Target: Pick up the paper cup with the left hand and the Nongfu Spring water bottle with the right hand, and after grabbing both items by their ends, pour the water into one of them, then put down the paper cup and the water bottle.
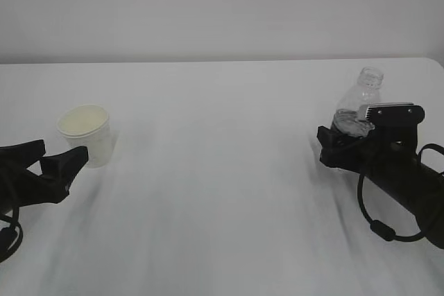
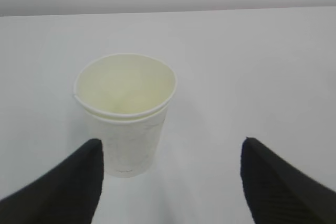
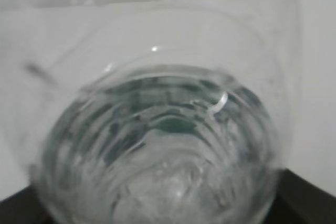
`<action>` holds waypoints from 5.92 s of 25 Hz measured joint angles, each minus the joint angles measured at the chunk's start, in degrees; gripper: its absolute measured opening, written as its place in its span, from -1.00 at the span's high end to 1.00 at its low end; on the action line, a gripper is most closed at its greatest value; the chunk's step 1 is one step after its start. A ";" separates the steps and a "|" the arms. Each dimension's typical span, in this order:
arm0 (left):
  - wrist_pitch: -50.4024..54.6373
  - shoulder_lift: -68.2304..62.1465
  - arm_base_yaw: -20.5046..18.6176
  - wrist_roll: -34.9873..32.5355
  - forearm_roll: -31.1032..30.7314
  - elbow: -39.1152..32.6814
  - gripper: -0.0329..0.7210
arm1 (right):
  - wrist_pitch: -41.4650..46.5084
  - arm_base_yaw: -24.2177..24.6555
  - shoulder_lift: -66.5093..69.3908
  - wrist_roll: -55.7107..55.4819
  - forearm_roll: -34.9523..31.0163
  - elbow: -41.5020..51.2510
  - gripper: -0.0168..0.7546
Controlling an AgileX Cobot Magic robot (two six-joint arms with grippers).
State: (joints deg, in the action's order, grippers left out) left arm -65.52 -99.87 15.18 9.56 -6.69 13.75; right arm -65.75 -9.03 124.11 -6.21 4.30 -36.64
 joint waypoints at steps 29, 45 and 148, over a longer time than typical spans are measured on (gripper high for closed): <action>0.00 0.00 0.00 0.00 0.00 0.00 -0.65 | -0.04 0.00 0.00 10.70 4.11 -0.20 -0.23; 0.00 0.00 0.00 0.00 -0.11 0.00 -0.65 | 1.55 0.00 -12.92 9.19 4.74 8.87 -0.23; -0.12 -25.92 0.00 0.44 5.80 24.76 -0.49 | 1.63 0.00 -24.99 11.74 3.20 16.62 -0.22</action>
State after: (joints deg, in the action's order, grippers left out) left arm -65.65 -125.79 15.18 10.00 -0.90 38.51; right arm -64.12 -9.03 99.12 5.53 7.50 -20.01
